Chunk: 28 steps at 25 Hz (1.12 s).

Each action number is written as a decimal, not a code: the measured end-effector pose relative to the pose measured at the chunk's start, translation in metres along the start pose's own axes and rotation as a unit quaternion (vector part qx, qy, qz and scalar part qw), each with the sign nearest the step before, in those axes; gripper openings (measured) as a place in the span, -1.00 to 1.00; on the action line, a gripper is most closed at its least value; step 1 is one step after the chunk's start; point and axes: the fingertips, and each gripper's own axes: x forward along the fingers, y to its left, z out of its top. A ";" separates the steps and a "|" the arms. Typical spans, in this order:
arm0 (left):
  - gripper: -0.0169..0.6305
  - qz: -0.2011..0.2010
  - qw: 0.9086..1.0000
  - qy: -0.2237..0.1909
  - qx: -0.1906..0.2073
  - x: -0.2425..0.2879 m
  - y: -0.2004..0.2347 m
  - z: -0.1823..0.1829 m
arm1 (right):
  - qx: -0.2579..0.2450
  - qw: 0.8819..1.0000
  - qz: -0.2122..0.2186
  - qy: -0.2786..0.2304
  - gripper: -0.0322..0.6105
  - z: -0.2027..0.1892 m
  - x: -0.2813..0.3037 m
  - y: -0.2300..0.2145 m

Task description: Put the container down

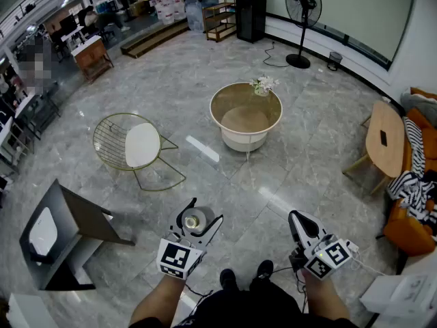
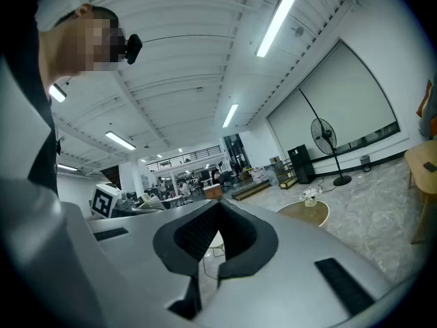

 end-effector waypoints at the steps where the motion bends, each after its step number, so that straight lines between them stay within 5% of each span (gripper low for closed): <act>1: 0.10 0.001 1.000 0.000 -0.001 -0.006 0.004 -0.001 | -0.005 1.000 0.006 0.001 -0.87 0.000 0.004 0.011; 6: 0.10 0.002 1.000 0.001 -0.012 -0.032 0.006 -0.003 | -0.023 0.999 0.028 0.005 -0.87 -0.001 0.009 0.055; 16: 0.10 -0.011 1.000 -0.011 -0.018 -0.047 -0.020 0.000 | -0.038 0.999 0.039 0.002 -0.86 -0.008 -0.013 0.075; 28: 0.10 -0.015 1.000 -0.007 -0.011 -0.074 0.025 0.003 | -0.016 0.999 0.026 -0.031 -0.86 0.007 0.026 0.104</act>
